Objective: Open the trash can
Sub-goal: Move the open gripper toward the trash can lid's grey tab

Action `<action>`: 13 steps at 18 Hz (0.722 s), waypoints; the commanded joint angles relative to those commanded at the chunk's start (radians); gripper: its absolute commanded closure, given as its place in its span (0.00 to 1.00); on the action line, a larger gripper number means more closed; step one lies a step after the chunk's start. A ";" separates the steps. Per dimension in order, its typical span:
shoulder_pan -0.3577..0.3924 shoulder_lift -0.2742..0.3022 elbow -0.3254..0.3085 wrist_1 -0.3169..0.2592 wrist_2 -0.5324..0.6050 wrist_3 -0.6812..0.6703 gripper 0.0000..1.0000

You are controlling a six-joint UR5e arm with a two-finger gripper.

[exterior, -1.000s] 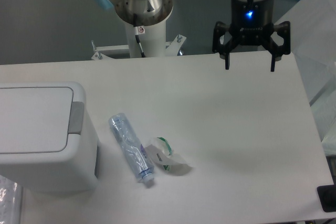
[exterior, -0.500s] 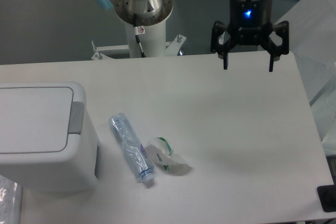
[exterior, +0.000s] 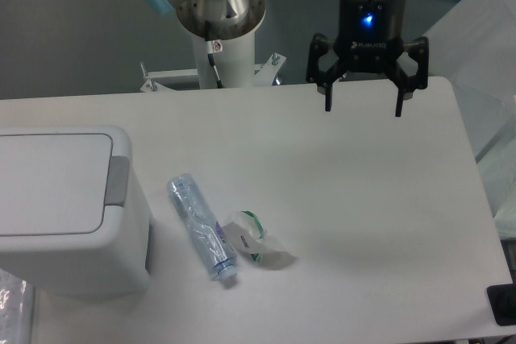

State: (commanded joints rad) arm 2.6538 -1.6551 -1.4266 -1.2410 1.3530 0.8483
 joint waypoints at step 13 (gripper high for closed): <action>-0.127 -0.040 -0.020 0.011 -0.080 -0.423 0.00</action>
State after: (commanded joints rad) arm 2.5265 -1.6950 -1.4465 -1.2303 1.2734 0.4253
